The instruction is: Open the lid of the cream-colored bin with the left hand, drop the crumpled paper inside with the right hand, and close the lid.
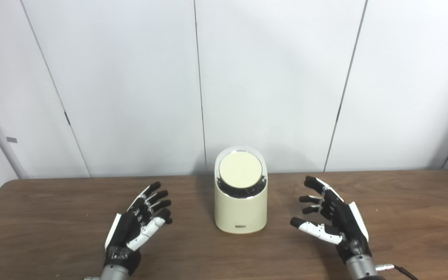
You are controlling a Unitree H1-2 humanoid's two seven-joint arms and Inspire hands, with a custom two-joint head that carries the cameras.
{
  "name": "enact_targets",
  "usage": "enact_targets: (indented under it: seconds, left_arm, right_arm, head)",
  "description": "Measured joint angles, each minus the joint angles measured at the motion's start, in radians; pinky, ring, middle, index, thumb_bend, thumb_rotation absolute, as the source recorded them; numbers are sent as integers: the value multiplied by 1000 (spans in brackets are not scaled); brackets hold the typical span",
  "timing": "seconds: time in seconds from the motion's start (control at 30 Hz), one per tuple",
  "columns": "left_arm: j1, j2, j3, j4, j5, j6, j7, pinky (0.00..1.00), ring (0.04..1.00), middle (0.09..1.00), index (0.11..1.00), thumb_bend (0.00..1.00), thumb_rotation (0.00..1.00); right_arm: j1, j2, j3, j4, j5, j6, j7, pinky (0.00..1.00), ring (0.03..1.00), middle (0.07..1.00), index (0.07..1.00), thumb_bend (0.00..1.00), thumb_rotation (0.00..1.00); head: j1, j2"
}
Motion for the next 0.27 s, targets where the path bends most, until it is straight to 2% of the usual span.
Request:
enact_targets:
  seconds: [0.27]
  left_arm:
    - [0,0,0,0,0,-2,-1,626,811,844,890,758,325]
  right_arm:
    - [2,0,-1,-1,4,-7,-3,551,707,837,834,803,246]
  head:
    - [0,-9]
